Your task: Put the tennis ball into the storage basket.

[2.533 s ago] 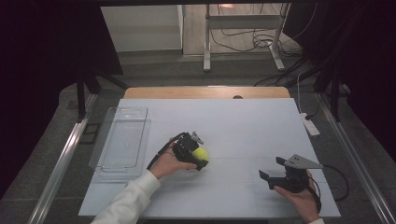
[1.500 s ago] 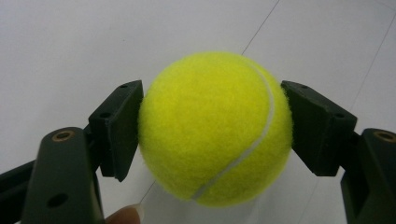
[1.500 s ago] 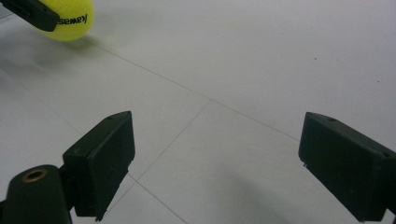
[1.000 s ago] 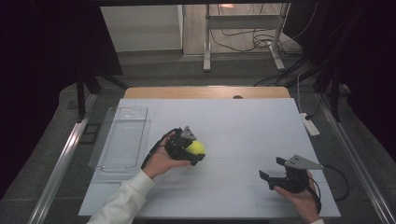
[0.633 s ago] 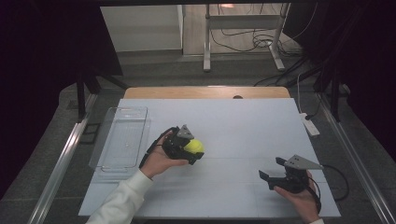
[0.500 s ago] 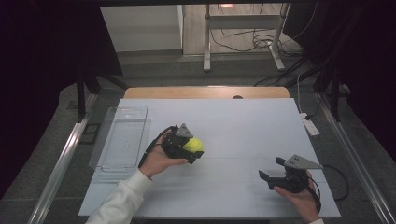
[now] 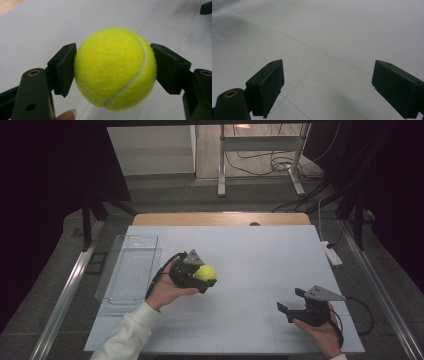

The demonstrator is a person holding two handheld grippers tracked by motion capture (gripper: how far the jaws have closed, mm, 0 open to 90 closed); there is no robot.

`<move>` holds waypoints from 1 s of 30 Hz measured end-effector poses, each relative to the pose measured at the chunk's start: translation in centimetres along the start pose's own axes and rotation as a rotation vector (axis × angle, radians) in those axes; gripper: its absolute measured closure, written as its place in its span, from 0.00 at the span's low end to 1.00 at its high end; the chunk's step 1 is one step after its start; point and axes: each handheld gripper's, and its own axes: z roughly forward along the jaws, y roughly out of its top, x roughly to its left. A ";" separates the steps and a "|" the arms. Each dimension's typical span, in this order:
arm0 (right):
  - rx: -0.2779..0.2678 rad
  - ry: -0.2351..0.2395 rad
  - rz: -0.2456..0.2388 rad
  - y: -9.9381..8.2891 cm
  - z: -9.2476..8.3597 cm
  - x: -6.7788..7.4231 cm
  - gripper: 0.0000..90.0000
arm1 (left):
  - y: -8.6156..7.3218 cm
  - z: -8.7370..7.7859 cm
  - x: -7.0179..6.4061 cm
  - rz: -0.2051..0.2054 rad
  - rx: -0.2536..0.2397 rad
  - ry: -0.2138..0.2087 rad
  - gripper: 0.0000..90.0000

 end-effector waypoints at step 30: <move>0.005 -0.004 -0.004 -0.1 0.0 0.0 0.12 | 0.4 -2.7 0.8 -0.022 -0.076 0.027 0.29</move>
